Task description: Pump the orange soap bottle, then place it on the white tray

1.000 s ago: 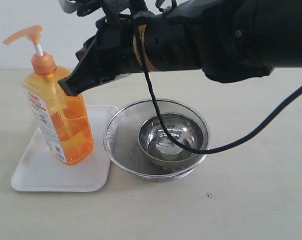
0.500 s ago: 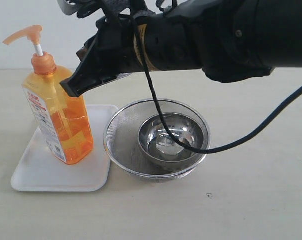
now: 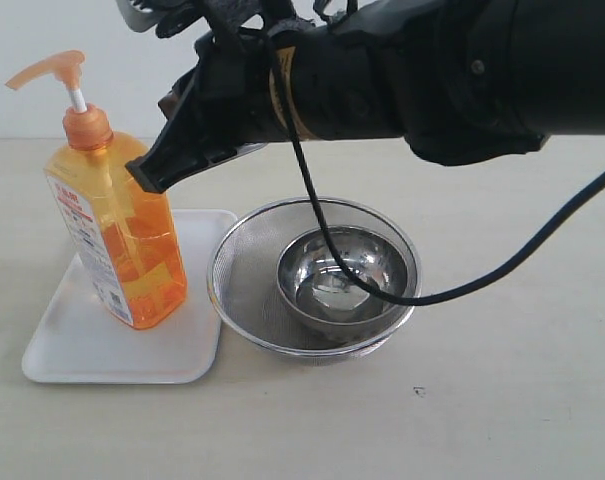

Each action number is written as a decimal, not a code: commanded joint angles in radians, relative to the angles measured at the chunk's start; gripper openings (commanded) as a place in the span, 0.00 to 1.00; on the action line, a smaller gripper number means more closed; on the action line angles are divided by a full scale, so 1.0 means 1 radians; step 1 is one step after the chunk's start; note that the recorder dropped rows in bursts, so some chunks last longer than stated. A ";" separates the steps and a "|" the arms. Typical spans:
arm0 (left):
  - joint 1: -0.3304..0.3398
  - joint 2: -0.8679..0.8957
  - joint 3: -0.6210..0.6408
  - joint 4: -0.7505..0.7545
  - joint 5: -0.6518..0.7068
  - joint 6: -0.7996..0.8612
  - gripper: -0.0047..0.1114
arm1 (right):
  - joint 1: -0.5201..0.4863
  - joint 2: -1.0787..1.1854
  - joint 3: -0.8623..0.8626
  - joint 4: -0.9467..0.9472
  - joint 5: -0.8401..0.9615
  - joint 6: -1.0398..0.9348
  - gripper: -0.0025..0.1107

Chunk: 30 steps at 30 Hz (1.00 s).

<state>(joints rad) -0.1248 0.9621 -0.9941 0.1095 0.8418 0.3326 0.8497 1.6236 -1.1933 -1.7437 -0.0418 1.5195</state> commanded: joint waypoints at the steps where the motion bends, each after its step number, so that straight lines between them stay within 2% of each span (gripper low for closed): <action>1: 0.102 0.028 0.008 -0.199 -0.022 0.099 0.08 | -0.021 -0.006 -0.005 -0.001 -0.001 -0.012 0.02; 3: 0.157 0.062 0.007 -0.370 -0.023 0.201 0.08 | -0.077 -0.006 -0.005 -0.001 -0.060 -0.002 0.02; 7: 0.193 0.131 0.016 -0.420 -0.056 0.237 0.08 | -0.150 -0.006 -0.005 -0.001 -0.142 -0.001 0.02; 13: 0.206 0.194 0.115 -0.516 -0.170 0.307 0.08 | -0.155 0.072 -0.005 -0.001 -0.137 -0.031 0.02; 15: 0.216 0.207 0.135 -0.595 -0.214 0.366 0.08 | -0.155 0.110 -0.005 -0.001 -0.132 -0.045 0.02; 23: 0.250 0.250 0.162 -0.666 -0.240 0.444 0.08 | -0.155 0.166 -0.081 -0.001 -0.162 -0.063 0.02; 30: 0.281 0.293 0.164 -0.902 -0.231 0.633 0.08 | -0.155 0.205 -0.132 -0.001 -0.181 -0.063 0.02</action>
<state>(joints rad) 0.1459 1.2401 -0.8345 -0.6982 0.6141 0.8874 0.6996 1.8143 -1.3090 -1.7437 -0.2103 1.4641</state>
